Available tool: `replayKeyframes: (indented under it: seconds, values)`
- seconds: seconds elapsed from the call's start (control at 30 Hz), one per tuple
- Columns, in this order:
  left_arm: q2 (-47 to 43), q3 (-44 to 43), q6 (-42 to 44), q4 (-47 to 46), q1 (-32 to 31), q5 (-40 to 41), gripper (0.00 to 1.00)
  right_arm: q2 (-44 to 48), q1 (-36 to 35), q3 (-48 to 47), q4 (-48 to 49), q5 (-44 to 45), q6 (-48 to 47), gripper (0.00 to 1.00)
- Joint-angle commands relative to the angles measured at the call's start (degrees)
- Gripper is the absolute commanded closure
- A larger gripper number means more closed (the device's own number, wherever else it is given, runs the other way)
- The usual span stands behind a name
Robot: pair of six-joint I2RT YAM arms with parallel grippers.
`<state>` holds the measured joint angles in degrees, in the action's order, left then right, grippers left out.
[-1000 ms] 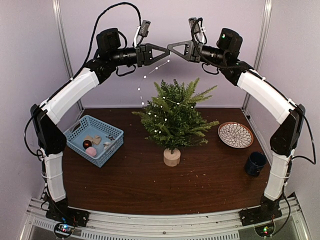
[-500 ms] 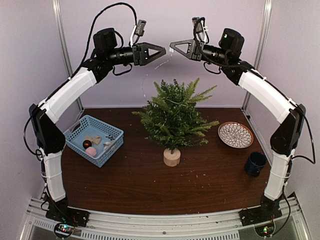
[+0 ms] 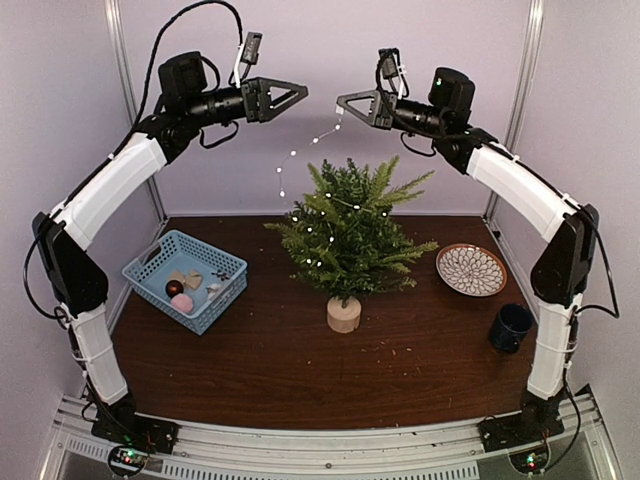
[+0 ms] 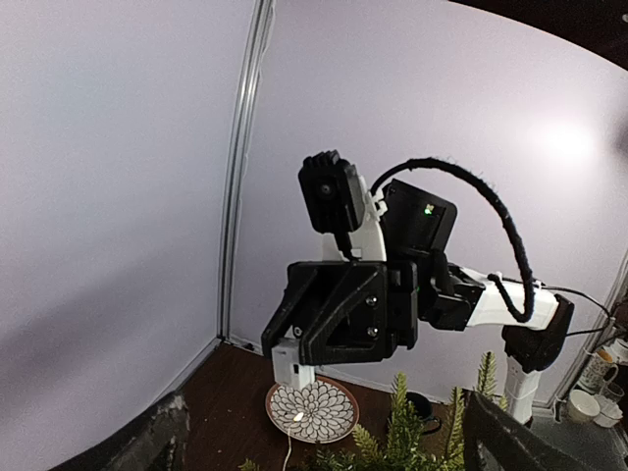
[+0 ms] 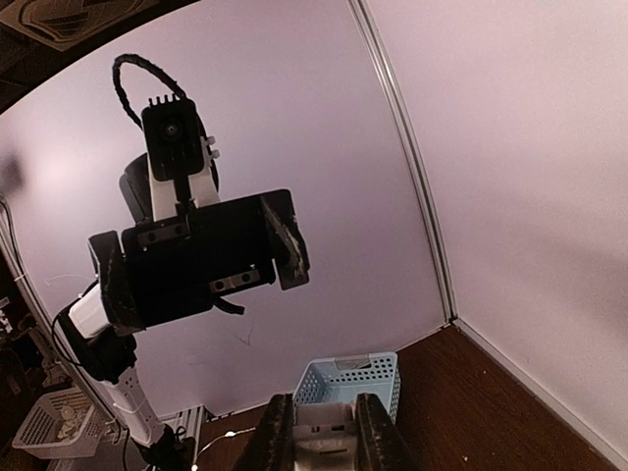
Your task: Decorate the small christmas tree
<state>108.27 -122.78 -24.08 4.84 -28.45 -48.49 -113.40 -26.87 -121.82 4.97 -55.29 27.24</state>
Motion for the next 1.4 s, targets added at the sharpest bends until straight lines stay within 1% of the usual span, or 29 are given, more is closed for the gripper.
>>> replayKeyframes:
  seconds: [0.0, 0.23, 0.37, 0.67, 0.93, 1.37]
  values:
    - [-2.8, 2.1, 2.1, 0.0, 1.0, 3.0, 0.02, 0.1, 1.3, -0.4, -1.8, 2.7, -2.5, 0.83]
    - [-4.4, 4.4, 4.1, 2.3, 1.5, 5.7, 0.03, 5.7, 4.5, 9.7, -1.3, 4.2, -4.3, 0.83]
    - [-4.8, 4.9, 4.7, 3.6, 1.5, 6.0, 0.03, 9.3, 5.9, 15.7, -1.3, 4.3, -5.5, 0.83]
    - [-5.7, 7.0, 4.4, 3.7, 1.5, 6.2, 0.02, 17.1, 8.6, 27.6, -0.5, 4.4, -5.8, 0.83]
    - [-6.5, 9.0, 4.4, 3.8, 1.5, 6.0, 0.02, 22.7, 10.1, 36.2, -0.6, 5.5, -6.1, 0.83]
    - [-6.8, 9.3, 4.5, 4.1, 1.5, 5.2, 0.02, 28.3, 10.9, 45.4, -1.2, 4.9, -6.6, 0.83]
